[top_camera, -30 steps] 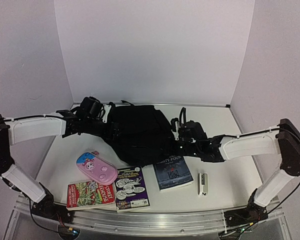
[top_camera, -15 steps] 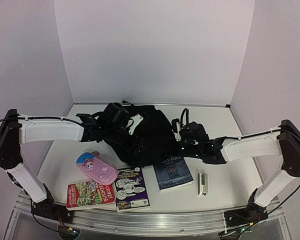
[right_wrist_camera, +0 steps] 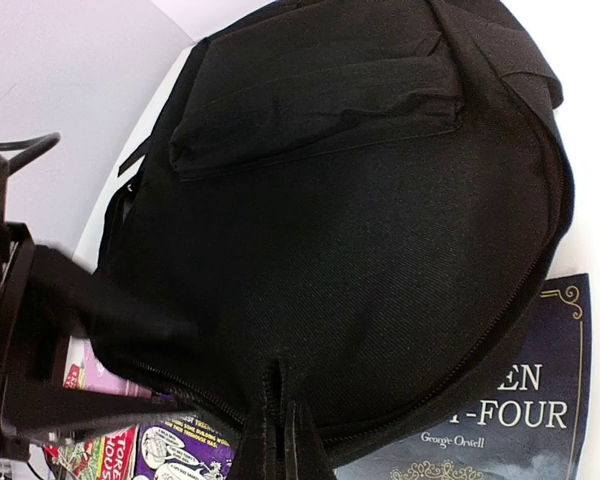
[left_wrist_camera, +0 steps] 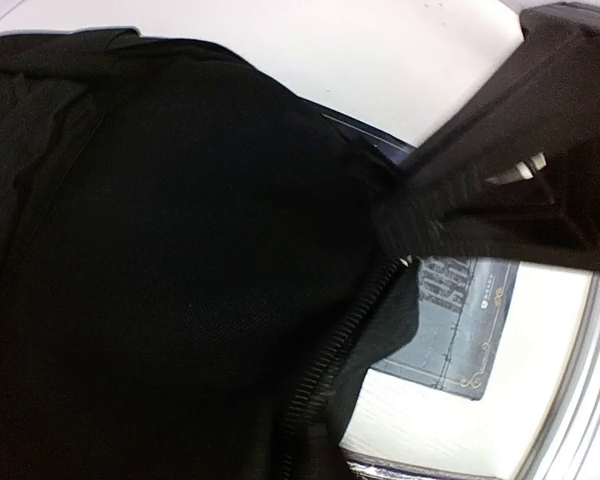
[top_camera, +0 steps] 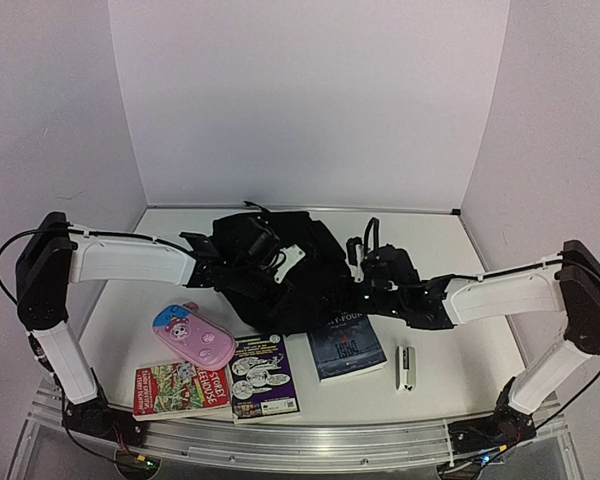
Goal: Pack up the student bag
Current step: Unzip the student bag at the center of the board.
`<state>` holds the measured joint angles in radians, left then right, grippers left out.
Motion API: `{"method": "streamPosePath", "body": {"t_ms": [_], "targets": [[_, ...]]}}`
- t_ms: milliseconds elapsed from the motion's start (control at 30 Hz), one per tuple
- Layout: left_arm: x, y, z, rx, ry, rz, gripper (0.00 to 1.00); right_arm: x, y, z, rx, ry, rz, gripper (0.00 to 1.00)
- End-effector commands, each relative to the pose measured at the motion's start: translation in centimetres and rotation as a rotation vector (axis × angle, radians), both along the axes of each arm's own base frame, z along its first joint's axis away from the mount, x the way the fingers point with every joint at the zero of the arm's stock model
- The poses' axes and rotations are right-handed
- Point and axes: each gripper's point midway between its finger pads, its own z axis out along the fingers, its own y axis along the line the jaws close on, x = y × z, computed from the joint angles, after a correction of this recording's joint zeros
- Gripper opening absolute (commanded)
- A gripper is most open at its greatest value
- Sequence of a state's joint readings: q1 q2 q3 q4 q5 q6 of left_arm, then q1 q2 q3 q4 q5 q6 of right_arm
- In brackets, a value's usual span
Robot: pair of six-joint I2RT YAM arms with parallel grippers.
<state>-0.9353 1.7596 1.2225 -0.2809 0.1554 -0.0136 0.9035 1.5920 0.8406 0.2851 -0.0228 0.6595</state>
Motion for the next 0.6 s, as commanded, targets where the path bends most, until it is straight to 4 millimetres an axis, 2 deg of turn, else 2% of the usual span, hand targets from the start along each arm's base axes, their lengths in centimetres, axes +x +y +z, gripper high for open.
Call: {"method": "streamPosePath", "body": {"t_ms": [0, 267, 433, 567], "targets": [[-0.1, -0.8, 1.8, -0.017, -0.047, -0.009, 0.01, 2.0, -3.0, 2.2, -0.016, -0.044, -0.171, 0.0], [-2.1, 2.4, 4.3, -0.052, -0.074, 0.024, 0.0, 7.5, -10.5, 0.2, -0.111, -0.01, -0.346, 0.0], [-3.5, 4.3, 5.0, -0.069, -0.041, 0.057, 0.0, 10.9, -12.8, -1.8, -0.158, 0.021, -0.372, 0.0], [-4.7, 5.9, 4.9, -0.068, -0.007, 0.078, 0.0, 13.5, -13.0, -2.7, -0.161, 0.03, -0.348, 0.0]]}}
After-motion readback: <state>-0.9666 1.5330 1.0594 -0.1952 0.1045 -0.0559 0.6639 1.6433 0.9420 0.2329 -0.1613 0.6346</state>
